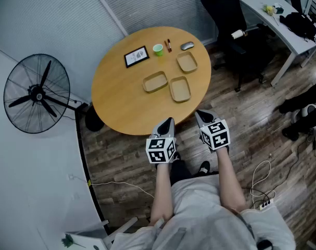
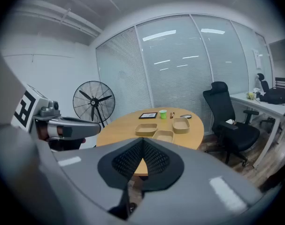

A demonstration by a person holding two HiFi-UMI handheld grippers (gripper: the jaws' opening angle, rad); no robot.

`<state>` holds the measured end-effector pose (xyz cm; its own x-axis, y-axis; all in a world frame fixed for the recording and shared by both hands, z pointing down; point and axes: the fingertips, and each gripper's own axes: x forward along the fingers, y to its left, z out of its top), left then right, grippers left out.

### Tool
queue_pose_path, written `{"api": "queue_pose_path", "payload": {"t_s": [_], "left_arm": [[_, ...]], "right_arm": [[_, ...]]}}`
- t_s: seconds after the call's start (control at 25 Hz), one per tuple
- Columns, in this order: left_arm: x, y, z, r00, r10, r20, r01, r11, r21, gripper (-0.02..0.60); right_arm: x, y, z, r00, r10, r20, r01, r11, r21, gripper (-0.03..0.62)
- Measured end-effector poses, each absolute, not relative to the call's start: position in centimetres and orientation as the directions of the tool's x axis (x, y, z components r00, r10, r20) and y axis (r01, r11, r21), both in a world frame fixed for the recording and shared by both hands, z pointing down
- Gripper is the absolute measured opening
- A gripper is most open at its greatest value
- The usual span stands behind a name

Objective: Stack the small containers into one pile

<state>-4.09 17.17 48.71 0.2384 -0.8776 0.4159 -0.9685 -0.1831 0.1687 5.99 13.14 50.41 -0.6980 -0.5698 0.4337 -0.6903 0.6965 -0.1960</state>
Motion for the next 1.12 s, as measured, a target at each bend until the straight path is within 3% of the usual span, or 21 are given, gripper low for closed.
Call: {"api": "queue_pose_path", "payload": {"t_s": [1.12], "left_arm": [[-3.9,14.9,49.6,0.235,-0.875,0.424,-0.968,-0.170,0.186,0.003]], "right_arm": [[7.0,10.3,50.8,-0.702,-0.583,0.408,-0.697,0.680,-0.227,-0.002]]}}
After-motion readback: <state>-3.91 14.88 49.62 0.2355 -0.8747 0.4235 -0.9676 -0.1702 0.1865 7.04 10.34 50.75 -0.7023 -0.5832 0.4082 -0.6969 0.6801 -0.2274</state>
